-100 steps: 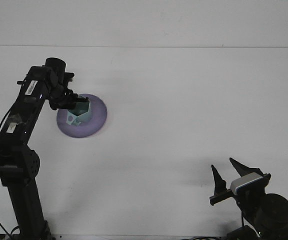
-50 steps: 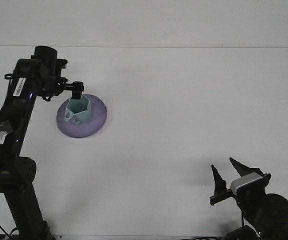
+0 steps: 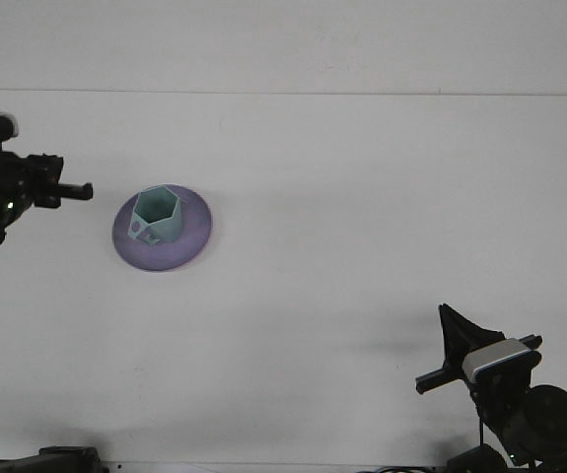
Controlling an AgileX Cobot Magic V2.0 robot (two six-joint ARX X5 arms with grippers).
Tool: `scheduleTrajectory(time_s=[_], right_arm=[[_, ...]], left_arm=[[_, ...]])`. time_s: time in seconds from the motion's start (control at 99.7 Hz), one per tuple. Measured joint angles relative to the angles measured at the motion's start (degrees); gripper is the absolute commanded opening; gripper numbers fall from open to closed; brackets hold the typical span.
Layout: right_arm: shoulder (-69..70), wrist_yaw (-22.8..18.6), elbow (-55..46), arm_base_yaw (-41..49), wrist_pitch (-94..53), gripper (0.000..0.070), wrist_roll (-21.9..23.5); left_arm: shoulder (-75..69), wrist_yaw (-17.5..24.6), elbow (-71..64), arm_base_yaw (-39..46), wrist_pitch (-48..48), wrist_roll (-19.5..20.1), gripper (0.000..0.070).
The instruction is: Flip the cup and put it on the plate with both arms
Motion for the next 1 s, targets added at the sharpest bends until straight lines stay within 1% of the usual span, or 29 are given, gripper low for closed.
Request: scheduleTrajectory(time_s=[0.06,0.13,0.321,0.421,0.501,0.582,0.672,0.792,1.003], right_arm=[[0.00,0.26,0.00,0.00,-0.20,0.0004,0.00],[0.00,1.09,-0.13,-0.02,-0.15,0.0004,0.00],[-1.88,1.18,-5.25,-0.02,4.66,0.0004,0.04],[-2.95,1.27,-6.08,-0.02,7.69,0.0004,0.02],[-3.39,1.25,-6.08,-0.02,9.03,0.0004,-0.02],[-3.37,1.29,-6.08,-0.02,9.29,0.0004,-0.04],[-3.37,1.27,-6.08,-0.02,9.18,0.0004,0.33],[-3.37,1.27,-6.08,-0.02,9.22,0.0004,1.18],[-3.37,1.27,-6.08,-0.02,9.46,0.0004,1.49]], left_arm=[[-5.66,0.00,-6.23,0.00,3.34,0.85,0.0013],[-13.38,0.00,-16.04,0.00,9.64,1.49,0.0013],[-36.92,0.00,-49.72,0.00,33.24,1.68,0.0012],[-49.05,0.00,-66.97,-0.02,44.09,1.68,0.0012],[-57.81,0.00,-79.89,-0.02,49.51,1.36,0.0012],[-63.87,0.00,-89.00,-0.02,50.71,-0.11,0.0012],[-68.02,0.00,-94.64,0.00,50.69,-2.25,0.0012],[-69.57,0.00,-93.61,0.00,53.20,-4.48,0.0015],[-70.29,0.00,-92.43,-0.02,53.44,-5.29,0.0015]])
